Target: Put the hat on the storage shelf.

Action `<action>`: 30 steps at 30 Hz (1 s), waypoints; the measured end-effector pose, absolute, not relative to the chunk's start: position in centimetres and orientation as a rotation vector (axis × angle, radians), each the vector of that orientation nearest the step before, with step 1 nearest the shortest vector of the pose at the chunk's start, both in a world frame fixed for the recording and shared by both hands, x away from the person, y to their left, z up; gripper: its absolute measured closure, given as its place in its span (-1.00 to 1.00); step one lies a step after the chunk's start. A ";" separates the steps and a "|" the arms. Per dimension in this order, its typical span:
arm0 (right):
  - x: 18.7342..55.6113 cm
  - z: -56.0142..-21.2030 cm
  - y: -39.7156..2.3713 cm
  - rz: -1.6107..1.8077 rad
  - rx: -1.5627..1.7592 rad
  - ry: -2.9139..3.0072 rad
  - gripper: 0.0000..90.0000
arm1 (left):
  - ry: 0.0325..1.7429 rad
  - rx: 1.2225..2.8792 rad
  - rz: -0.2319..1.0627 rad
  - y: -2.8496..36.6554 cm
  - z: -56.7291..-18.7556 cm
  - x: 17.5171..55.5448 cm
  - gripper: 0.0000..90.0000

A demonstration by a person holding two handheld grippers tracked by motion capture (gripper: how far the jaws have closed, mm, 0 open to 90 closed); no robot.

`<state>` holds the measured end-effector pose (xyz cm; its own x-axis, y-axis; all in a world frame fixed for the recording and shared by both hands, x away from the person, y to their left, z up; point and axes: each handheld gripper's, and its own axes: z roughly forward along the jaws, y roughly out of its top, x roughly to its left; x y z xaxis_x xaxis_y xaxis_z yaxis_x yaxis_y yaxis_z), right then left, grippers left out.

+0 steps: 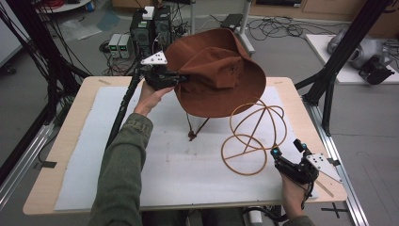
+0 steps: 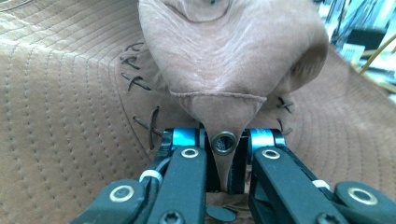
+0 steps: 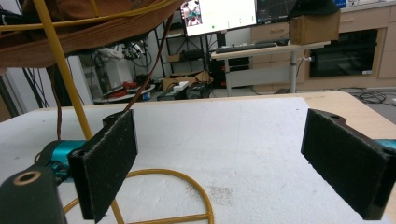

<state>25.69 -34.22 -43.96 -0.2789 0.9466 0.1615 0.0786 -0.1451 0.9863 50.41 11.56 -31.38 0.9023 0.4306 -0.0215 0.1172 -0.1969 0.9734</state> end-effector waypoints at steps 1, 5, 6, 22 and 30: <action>25.7 -44.0 -34.2 1.514 1.218 1.387 -0.77 | 0.419 1.756 0.305 11.7 -31.3 50.3 0.97; 25.6 -43.9 -34.2 1.516 1.218 1.388 -0.78 | 0.430 1.718 0.320 12.4 -30.6 49.9 0.97; 25.7 -43.9 -34.2 1.516 1.211 1.384 -0.78 | 0.431 1.716 0.334 12.8 -30.3 49.8 0.97; 25.7 -43.9 -34.2 1.527 1.217 1.392 -0.77 | 0.423 1.520 0.319 15.7 -27.6 48.6 0.97; 25.8 -44.0 -34.3 1.532 1.221 1.387 -0.78 | 0.348 1.415 0.263 15.3 -26.6 47.8 0.97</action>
<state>25.80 -34.33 -43.99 -0.2877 0.9418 0.1738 0.0797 -0.1573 0.9843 47.83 15.32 -26.59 0.9212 0.3809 -0.0795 0.0275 0.1401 0.9898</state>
